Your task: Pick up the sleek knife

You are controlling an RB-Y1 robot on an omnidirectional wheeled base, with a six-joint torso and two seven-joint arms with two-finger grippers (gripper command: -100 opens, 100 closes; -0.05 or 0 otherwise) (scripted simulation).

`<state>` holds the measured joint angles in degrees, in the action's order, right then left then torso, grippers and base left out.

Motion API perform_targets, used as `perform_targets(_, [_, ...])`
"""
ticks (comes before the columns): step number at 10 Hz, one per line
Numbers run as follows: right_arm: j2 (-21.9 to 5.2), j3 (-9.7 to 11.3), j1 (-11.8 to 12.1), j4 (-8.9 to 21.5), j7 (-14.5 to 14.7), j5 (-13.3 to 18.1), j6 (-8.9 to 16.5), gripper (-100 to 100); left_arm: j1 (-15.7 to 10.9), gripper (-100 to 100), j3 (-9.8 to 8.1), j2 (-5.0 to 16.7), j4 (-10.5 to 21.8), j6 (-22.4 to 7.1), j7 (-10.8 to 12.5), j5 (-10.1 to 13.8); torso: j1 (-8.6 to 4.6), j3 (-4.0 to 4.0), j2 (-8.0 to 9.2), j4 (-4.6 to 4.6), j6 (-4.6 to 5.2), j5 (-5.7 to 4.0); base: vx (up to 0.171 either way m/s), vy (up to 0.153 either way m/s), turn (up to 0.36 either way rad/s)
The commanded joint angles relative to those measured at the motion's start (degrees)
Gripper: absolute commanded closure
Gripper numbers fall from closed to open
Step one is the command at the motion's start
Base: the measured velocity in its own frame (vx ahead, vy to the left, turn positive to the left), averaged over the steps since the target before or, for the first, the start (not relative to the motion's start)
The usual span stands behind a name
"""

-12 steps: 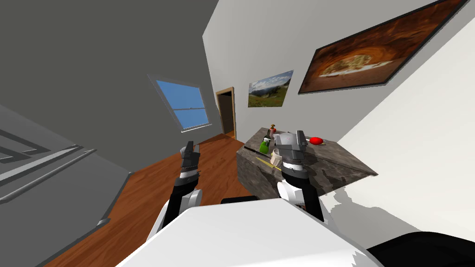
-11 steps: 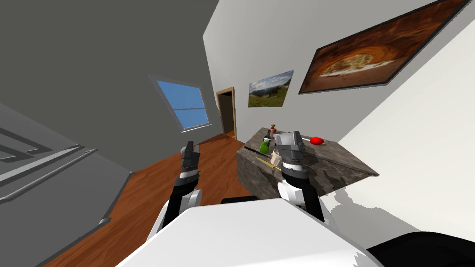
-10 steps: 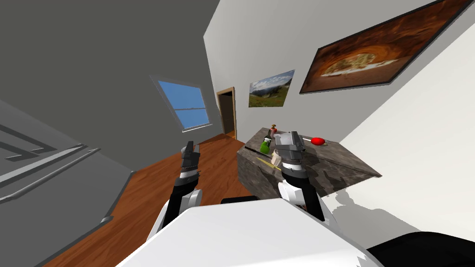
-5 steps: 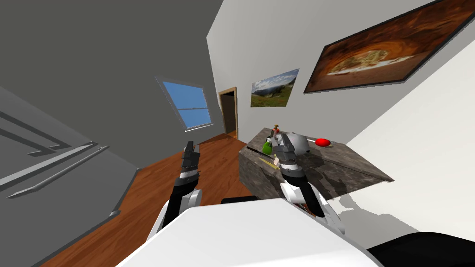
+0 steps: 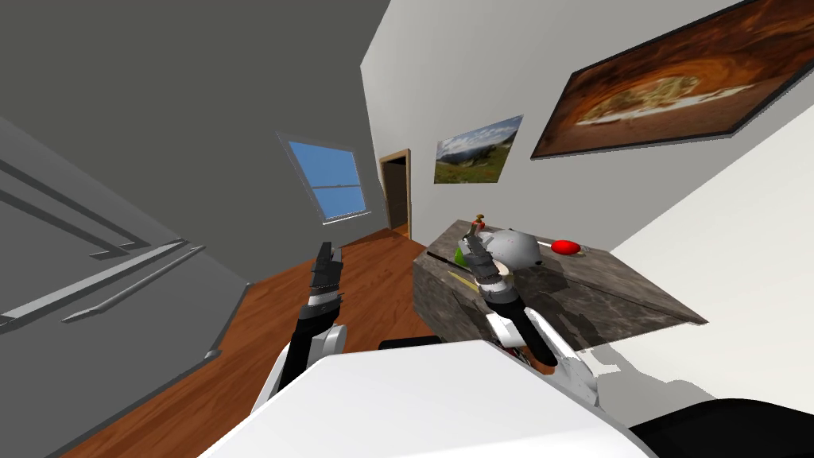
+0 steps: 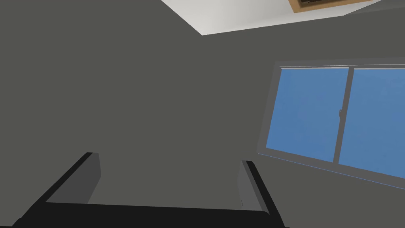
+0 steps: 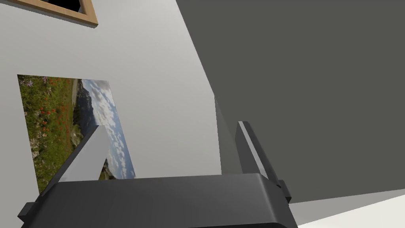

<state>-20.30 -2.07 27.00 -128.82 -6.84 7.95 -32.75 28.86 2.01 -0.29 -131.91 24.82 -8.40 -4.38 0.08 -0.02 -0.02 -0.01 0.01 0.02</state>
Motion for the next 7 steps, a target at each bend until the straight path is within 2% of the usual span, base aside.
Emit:
perform_targets(1, [-2.9,-0.2,-0.6,2.0,-0.3,2.6,-0.5,-100,0.0,0,0.0,0.0,0.0,0.0,0.0,0.0,0.0,0.0,0.0,0.0,0.0,0.0,0.002,0.027,0.079])
perform_targets(2, [-3.8,-0.2,-0.6,2.0,-0.3,2.6,-0.5,-100,0.0,0,0.0,0.0,0.0,0.0,0.0,0.0,0.0,0.0,0.0,0.0,-0.02,0.0,0.003,0.021,0.041])
perform_targets(3, [-6.0,-0.4,-0.9,3.6,-0.7,5.0,-1.1,-100,0.0,0,0.0,0.0,0.0,0.0,0.0,0.0,-0.02,0.01,0.01,0.0,0.0,0.0,0.003,0.031,0.085])
perform_targets(4, [-6.9,-0.4,-0.9,3.6,-0.7,5.0,-1.1,-100,0.0,0,0.0,0.0,0.0,0.0,0.0,0.0,0.01,0.0,0.0,0.0,-0.02,0.0,0.006,0.027,0.044])
perform_targets(5, [-9.1,-0.7,-1.3,5.3,-1.0,7.3,-1.6,-100,0.0,0,0.0,0.0,0.0,0.0,0.0,0.0,0.0,0.0,0.0,0.0,0.01,0.0,0.008,0.03,0.083])
perform_targets(6, [-10.1,-0.7,-1.3,5.3,-1.0,7.3,-1.6,-100,0.0,0,0.0,0.0,0.0,0.0,0.0,0.0,0.01,0.0,-0.01,0.0,-0.01,0.0,0.004,0.025,0.048])
perform_targets(7, [-12.3,-0.9,-1.6,7.0,-1.4,9.6,-2.1,-100,0.0,0,0.0,0.0,0.0,0.0,0.0,0.0,0.0,0.0,0.0,0.0,0.0,0.0,0.0,0.033,0.09])
